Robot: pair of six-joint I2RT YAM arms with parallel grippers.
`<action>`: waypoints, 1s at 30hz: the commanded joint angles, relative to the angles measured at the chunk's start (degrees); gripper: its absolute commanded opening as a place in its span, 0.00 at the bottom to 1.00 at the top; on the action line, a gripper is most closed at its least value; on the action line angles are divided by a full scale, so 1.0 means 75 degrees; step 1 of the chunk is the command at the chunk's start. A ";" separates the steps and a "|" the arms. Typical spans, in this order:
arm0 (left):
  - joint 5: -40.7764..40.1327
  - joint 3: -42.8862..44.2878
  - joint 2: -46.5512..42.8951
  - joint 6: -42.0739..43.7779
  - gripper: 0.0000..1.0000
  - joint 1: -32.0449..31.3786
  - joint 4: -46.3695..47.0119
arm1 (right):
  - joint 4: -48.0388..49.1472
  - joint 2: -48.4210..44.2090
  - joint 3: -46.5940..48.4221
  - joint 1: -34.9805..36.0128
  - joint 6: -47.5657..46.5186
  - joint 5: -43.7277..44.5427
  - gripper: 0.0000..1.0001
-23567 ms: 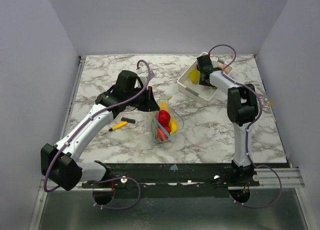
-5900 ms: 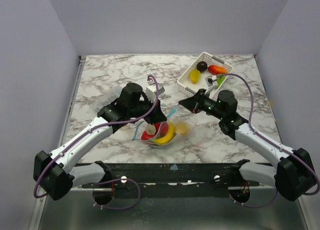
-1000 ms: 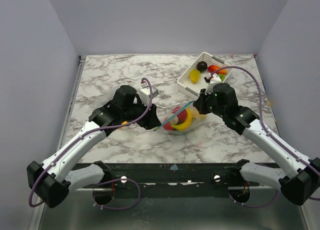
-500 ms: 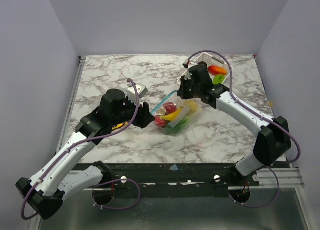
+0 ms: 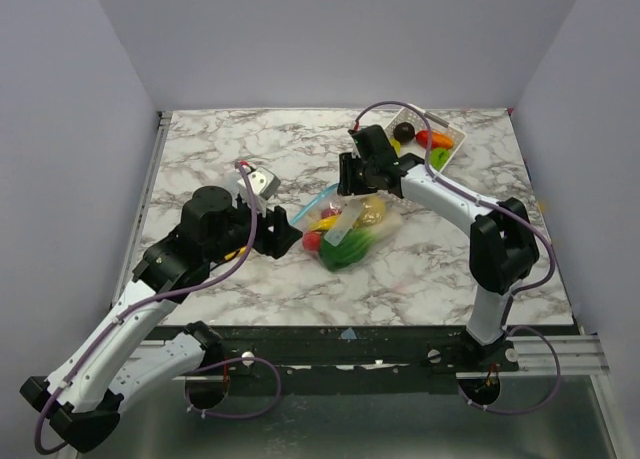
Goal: Place the food in the zip-top bag and seal the zipper
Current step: Place the zipper food storage bag at the center of the board, then reset both arms
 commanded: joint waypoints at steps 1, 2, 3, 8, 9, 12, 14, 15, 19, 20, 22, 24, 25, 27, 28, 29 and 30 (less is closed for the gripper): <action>-0.0258 -0.0005 -0.0344 0.0034 0.65 0.0034 0.0189 | -0.0328 -0.0447 0.0245 -0.0004 -0.0136 -0.0072 0.51; -0.0280 0.0029 -0.0387 0.0016 0.67 0.0031 0.0219 | -0.0378 -0.0565 0.0248 -0.0012 -0.0186 -0.0084 0.52; -0.0321 0.0078 -0.0430 -0.0005 0.69 0.0031 0.0230 | -0.0418 -0.0733 0.0252 -0.0010 -0.0263 -0.0101 0.55; -0.0680 0.0363 -0.0777 -0.0115 0.75 0.0032 0.0343 | -0.0667 -0.1723 0.0185 -0.0010 -0.0530 0.0045 0.64; -0.0799 0.0414 -0.0880 -0.0147 0.75 0.0035 0.0393 | -0.0733 -0.1926 0.0146 -0.0014 -0.0575 0.0122 0.65; -0.1256 0.0505 -0.1266 -0.0189 0.78 0.0034 0.0599 | -0.0749 -0.2823 -0.0111 -0.0015 -0.0816 0.0593 0.70; -0.1583 0.0496 -0.1573 -0.0163 0.81 0.0038 0.0837 | -0.0671 -0.3543 -0.0369 -0.0016 -0.0884 0.0979 0.74; -0.1837 0.0504 -0.1738 -0.0117 0.83 0.0032 0.0917 | -0.0607 -0.3855 -0.0484 -0.0018 -0.0930 0.1167 0.77; -0.2426 0.0662 -0.2206 0.0063 0.87 0.0031 0.1225 | -0.0263 -0.5582 -0.1109 -0.0016 -0.1240 0.1469 0.85; -0.2553 0.0701 -0.2316 0.0102 0.88 0.0033 0.1321 | -0.0132 -0.5965 -0.1252 -0.0016 -0.1303 0.1584 0.88; -0.2727 0.0738 -0.2529 0.0184 0.91 0.0032 0.1574 | 0.0114 -0.6776 -0.1541 -0.0014 -0.1336 0.1798 0.93; -0.2870 0.0697 -0.2754 0.0296 0.94 0.0031 0.1912 | 0.0300 -0.7527 -0.1711 -0.0013 -0.1366 0.1939 0.94; -0.2924 0.0647 -0.2851 0.0351 0.96 0.0036 0.2111 | 0.0369 -0.7886 -0.1787 -0.0012 -0.1380 0.1997 0.95; -0.3081 0.0571 -0.3033 0.0450 0.99 0.0039 0.2428 | 0.0528 -0.8464 -0.1914 -0.0017 -0.1335 0.2220 0.97; -0.3140 0.0541 -0.3111 0.0486 0.98 0.0039 0.2552 | 0.0586 -0.8728 -0.1964 -0.0014 -0.1310 0.2386 1.00; -0.3210 0.0520 -0.3168 0.0529 0.99 0.0041 0.2661 | 0.0630 -0.8923 -0.1996 -0.0012 -0.1258 0.2545 1.00; -0.3278 0.0519 -0.3200 0.0563 0.98 0.0033 0.2726 | 0.0640 -0.9111 -0.2011 -0.0012 -0.1226 0.2700 1.00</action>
